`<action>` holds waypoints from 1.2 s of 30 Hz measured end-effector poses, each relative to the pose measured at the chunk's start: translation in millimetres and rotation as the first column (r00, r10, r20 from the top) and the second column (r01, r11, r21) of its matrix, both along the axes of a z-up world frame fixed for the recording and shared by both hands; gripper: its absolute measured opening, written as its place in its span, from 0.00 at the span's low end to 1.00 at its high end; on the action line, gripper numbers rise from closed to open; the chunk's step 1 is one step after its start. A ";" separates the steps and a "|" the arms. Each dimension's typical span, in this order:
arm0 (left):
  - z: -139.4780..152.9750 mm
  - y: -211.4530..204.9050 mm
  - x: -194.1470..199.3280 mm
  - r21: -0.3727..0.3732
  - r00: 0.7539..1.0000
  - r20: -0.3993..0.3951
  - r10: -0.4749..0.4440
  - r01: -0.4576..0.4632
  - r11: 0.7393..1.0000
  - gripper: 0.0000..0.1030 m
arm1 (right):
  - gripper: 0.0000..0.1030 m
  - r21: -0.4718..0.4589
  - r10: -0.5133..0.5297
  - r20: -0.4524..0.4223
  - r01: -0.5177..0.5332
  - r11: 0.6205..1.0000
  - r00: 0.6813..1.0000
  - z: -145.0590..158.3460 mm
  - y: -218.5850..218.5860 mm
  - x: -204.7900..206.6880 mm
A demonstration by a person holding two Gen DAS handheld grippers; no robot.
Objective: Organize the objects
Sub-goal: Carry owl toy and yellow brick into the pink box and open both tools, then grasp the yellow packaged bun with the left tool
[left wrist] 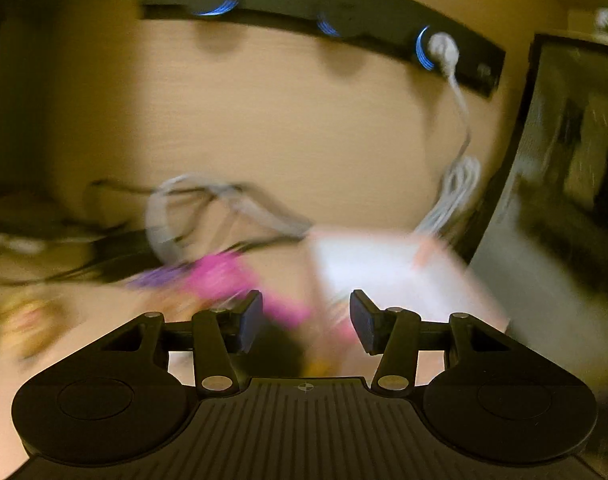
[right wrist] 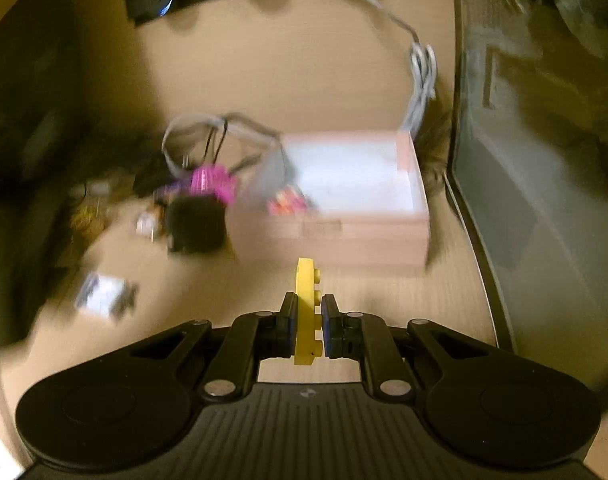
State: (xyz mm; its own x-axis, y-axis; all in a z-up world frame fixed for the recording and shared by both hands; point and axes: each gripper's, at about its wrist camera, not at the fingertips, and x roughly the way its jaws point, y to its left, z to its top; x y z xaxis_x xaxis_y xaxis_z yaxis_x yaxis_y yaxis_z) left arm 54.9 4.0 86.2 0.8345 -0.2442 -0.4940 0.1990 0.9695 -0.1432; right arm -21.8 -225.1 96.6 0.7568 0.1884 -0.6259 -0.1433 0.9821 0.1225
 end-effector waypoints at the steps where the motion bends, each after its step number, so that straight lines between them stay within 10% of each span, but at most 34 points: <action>1: -6.2 15.1 -17.8 0.041 1.000 -0.006 0.007 -0.006 0.999 0.52 | 0.12 0.000 -0.006 0.024 0.006 1.000 1.000 6.3 2.2 11.1; 7: -28.2 94.2 -65.5 0.158 0.987 -0.095 0.133 -0.116 0.981 0.52 | 0.14 -0.037 -0.086 0.134 0.092 0.995 0.987 41.3 6.8 101.8; 9: -29.0 119.1 -64.4 0.174 0.976 -0.108 0.190 -0.170 0.970 0.52 | 0.62 -0.071 -0.110 0.086 0.116 0.991 0.990 37.7 10.5 126.9; 11: -28.2 140.1 -61.6 0.203 0.972 -0.091 0.218 -0.196 0.959 0.52 | 0.74 -0.069 -0.131 0.068 0.135 0.988 0.989 30.7 14.5 130.1; 22: -24.6 191.4 52.3 0.356 0.991 -0.098 0.086 -0.046 0.933 0.52 | 0.83 -0.106 -0.032 -0.081 0.024 0.994 0.996 -9.9 71.0 41.2; 29: -49.4 195.5 109.9 0.399 0.970 -0.239 -0.043 0.139 0.906 0.57 | 0.95 -0.165 -0.079 -0.134 0.056 0.985 0.988 -15.7 80.1 2.6; 36: -67.5 192.3 130.1 0.333 0.957 -0.292 -0.002 0.104 0.937 0.69 | 0.98 -0.180 -0.114 -0.155 0.086 0.980 0.981 -16.9 74.0 -13.6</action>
